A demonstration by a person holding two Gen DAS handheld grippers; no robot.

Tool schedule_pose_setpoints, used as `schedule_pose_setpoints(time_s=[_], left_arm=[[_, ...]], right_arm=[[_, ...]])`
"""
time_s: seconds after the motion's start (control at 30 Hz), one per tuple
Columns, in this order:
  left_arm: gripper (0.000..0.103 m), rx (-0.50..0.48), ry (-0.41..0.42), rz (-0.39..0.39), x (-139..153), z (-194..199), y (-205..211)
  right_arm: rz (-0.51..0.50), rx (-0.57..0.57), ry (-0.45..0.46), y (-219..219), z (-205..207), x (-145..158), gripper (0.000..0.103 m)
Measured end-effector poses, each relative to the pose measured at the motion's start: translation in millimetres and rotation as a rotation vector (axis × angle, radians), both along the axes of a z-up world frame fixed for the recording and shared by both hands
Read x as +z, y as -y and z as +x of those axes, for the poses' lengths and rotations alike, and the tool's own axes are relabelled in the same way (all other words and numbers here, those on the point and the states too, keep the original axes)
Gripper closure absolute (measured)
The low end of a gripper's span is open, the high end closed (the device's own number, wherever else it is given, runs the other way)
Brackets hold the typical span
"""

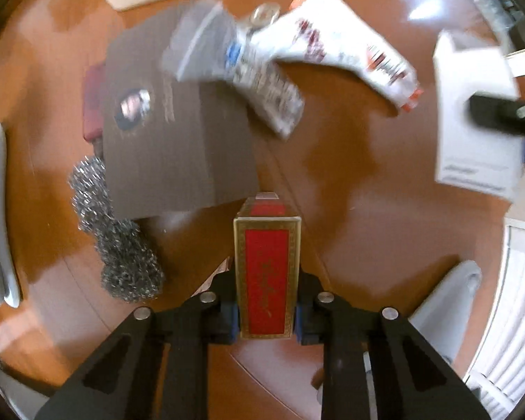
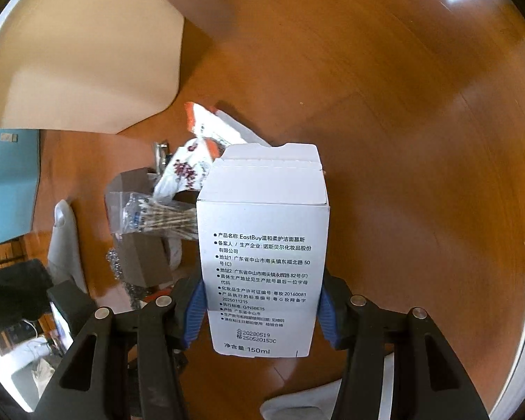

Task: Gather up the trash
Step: 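Carry the red box over the wastebasket with the left gripper while the right gripper holds the white box, then release the red box into the wastebasket with the left gripper while the right gripper drops the white box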

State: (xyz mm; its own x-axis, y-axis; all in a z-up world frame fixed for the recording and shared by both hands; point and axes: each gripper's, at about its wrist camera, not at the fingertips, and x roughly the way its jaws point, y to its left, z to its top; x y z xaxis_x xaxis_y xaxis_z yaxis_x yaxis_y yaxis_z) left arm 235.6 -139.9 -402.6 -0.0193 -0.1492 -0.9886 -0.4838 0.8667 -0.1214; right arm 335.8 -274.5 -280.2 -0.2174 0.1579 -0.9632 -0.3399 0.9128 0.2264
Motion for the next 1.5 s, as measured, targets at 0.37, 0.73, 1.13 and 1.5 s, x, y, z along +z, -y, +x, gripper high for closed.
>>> schedule_pose_setpoints(time_s=[0.37,0.73,1.13,1.5], left_arm=[[0.082,0.002,0.304,-0.146,154,9,-39],[0.082,0.073,0.563,0.047,282,81,-176],[0.082,-0.003,0.498,0.265,262,154,-221],[0.082,-0.039,0.428,0.324,230,166,-219]], right_arm=[[-0.027,-0.025,0.088,-17,5,92,0.047],[0.109,-0.238,0.364,-41,-4,267,0.047],[0.222,-0.148,0.383,-100,2,298,0.047],[0.163,-0.170,0.343,-92,3,281,0.047]])
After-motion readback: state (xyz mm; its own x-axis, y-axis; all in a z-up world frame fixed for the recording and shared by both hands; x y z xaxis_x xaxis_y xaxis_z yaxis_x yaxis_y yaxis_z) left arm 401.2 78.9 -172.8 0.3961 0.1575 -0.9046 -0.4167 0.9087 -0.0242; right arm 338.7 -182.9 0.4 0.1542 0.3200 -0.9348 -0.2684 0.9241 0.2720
